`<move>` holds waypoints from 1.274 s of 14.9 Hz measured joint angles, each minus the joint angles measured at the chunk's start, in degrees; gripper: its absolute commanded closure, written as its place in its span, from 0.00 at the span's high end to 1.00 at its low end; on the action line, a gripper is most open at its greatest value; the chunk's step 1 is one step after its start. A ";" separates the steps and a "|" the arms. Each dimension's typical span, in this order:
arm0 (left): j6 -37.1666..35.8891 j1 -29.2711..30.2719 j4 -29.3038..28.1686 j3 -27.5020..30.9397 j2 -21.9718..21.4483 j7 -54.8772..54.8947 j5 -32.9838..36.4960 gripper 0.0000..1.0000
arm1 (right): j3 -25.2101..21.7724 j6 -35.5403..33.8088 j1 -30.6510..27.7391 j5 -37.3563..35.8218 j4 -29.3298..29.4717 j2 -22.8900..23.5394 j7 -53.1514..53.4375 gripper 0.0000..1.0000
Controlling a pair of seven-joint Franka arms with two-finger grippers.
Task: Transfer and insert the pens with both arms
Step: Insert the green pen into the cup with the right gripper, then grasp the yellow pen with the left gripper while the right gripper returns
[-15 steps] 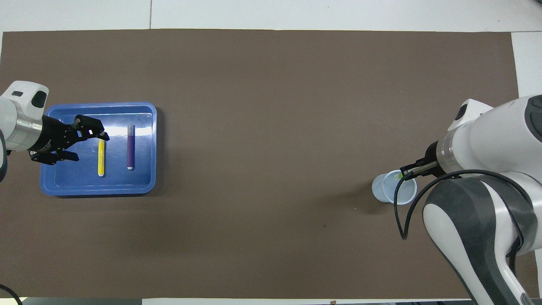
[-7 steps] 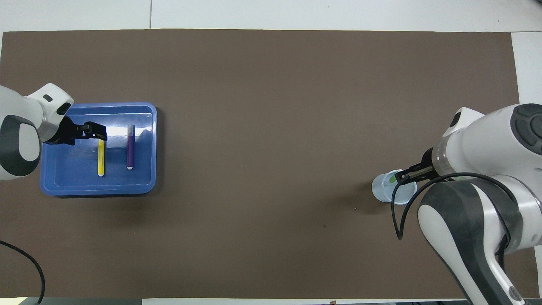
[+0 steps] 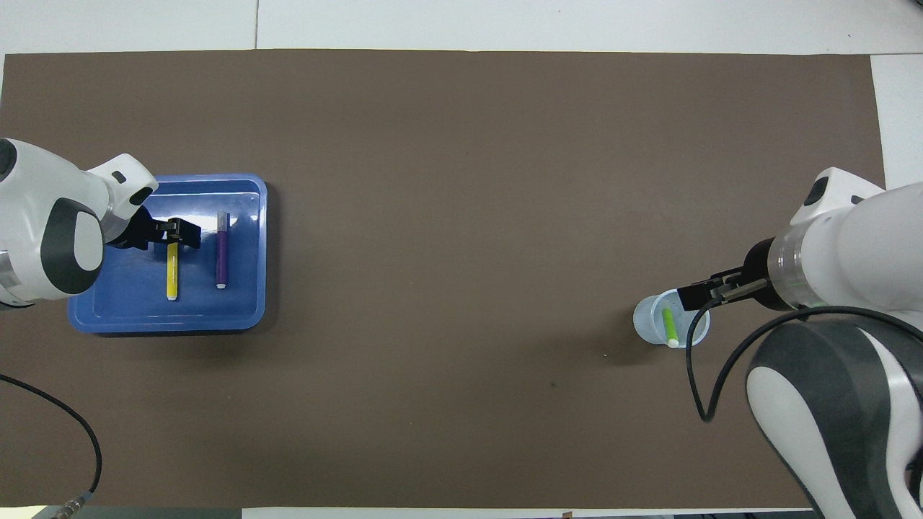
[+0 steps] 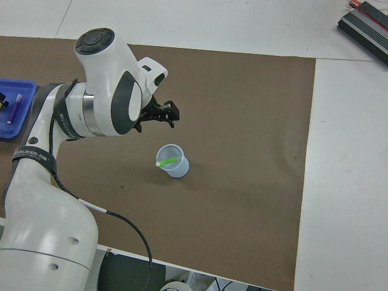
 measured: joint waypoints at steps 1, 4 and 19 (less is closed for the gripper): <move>0.00 0.00 0.01 0.00 0.00 0.09 0.01 0.86 | 0.20 -2.59 0.25 2.73 2.29 -0.46 0.00 1.00; -0.01 0.00 0.01 0.00 0.00 0.25 0.02 0.58 | 0.38 -10.19 0.52 6.83 10.01 0.41 0.00 1.00; -2.53 0.11 1.77 0.10 -0.02 0.72 0.03 0.00 | 0.37 -4.11 3.37 32.96 10.30 2.42 39.24 1.00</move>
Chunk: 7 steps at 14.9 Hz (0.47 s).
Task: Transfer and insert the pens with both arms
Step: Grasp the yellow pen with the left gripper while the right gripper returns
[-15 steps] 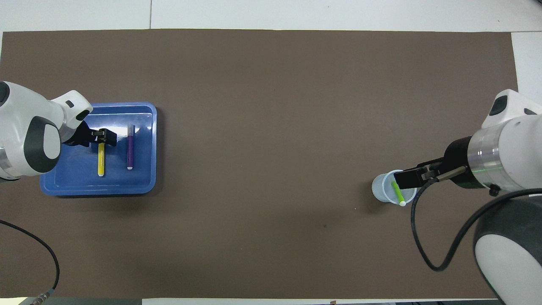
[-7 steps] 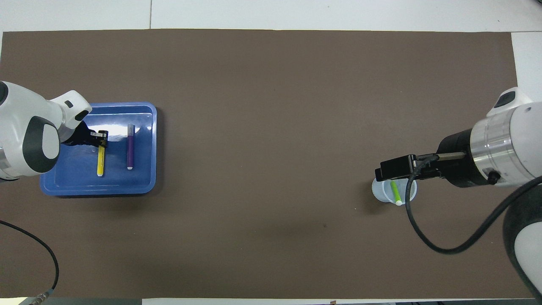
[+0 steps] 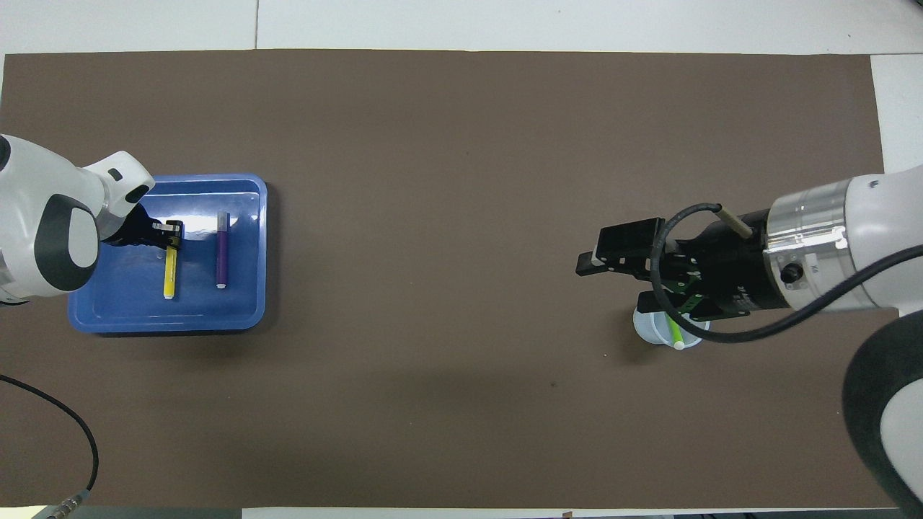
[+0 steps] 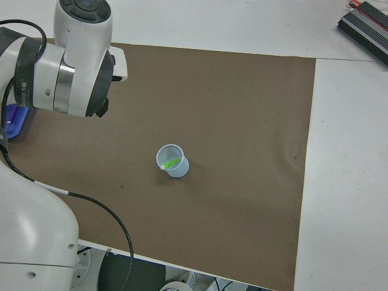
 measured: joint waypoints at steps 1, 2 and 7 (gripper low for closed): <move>-2.27 -0.01 1.33 -0.01 0.00 -1.36 -0.01 0.00 | 0.03 2.38 1.97 0.33 -0.42 -0.09 3.55 1.00; -4.23 -0.04 2.54 -0.04 -0.02 -3.36 -0.01 0.00 | 0.08 5.00 4.09 0.44 -0.81 -0.17 6.80 1.00; -20.33 -0.21 9.93 -0.55 -2.40 -15.48 -4.69 0.00 | 0.43 18.59 15.03 0.49 -4.36 -0.90 19.84 1.00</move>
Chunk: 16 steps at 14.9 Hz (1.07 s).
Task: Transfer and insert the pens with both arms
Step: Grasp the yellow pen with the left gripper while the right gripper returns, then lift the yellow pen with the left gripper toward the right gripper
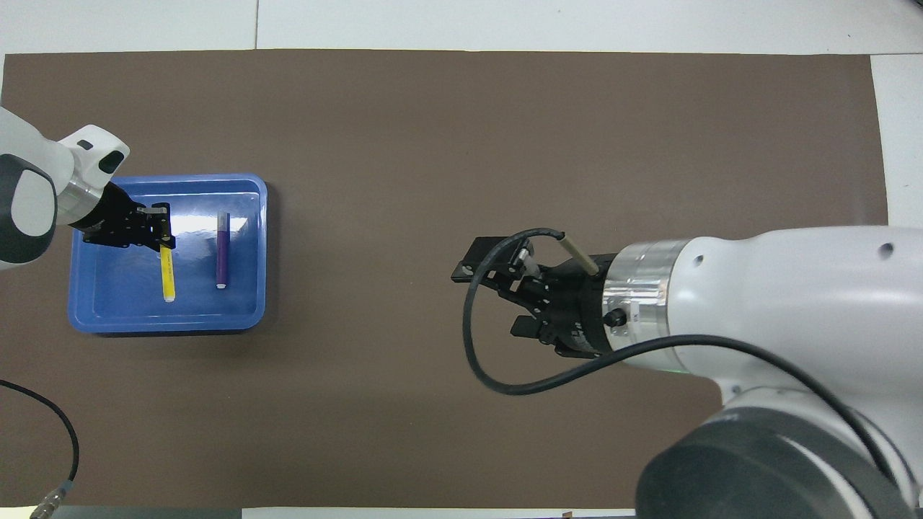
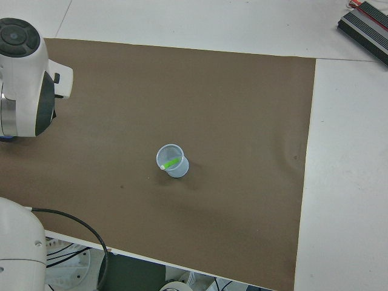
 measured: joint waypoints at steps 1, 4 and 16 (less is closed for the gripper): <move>-3.31 -0.21 1.65 -0.13 -0.92 -3.75 -1.75 0.00 | 0.05 1.47 1.16 0.00 -0.52 -0.04 1.01 1.00; -10.81 -1.48 4.98 -0.37 -4.52 -18.27 -9.33 0.00 | 0.04 7.41 4.45 0.03 -2.12 -0.04 5.99 1.00; -16.27 -7.76 -5.44 -1.67 -17.82 -56.61 -33.02 0.00 | -0.04 11.80 7.65 0.08 -2.96 -0.04 13.51 1.00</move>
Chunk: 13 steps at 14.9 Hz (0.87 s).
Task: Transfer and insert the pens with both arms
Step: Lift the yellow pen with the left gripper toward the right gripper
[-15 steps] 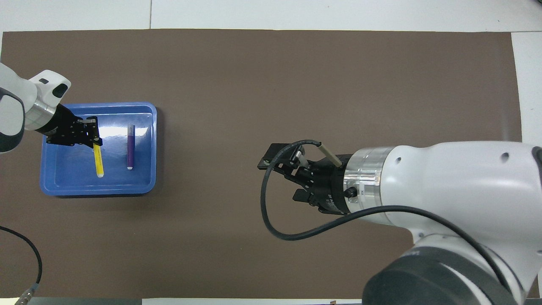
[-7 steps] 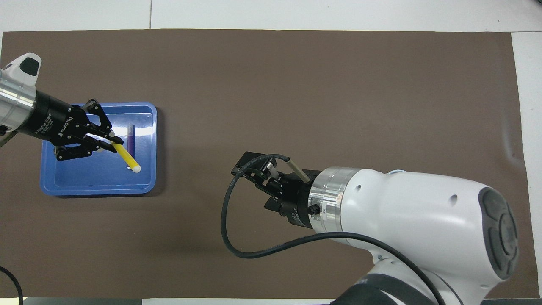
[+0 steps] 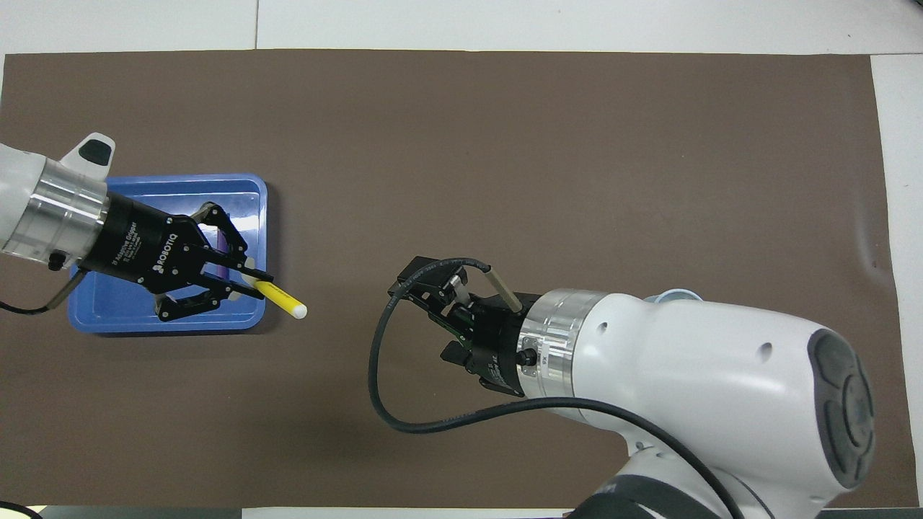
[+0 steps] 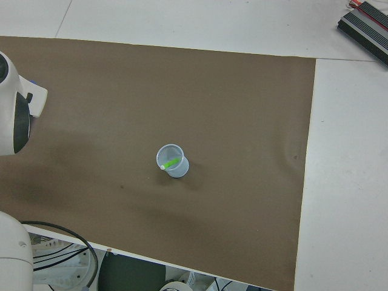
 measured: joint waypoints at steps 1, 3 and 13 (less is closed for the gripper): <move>0.75 -0.49 -1.48 -0.01 -0.70 -1.56 -1.68 0.00 | 0.03 0.49 0.31 0.00 0.00 0.01 0.00 1.00; 2.22 -1.00 -3.41 -0.01 -1.96 -5.44 -4.44 0.00 | 0.06 1.30 2.53 -0.01 -0.09 0.24 0.00 1.00; 10.35 -6.23 -7.74 -0.41 -6.06 -15.94 -6.08 0.00 | -0.08 4.40 6.58 -1.21 -0.59 1.64 -2.49 0.99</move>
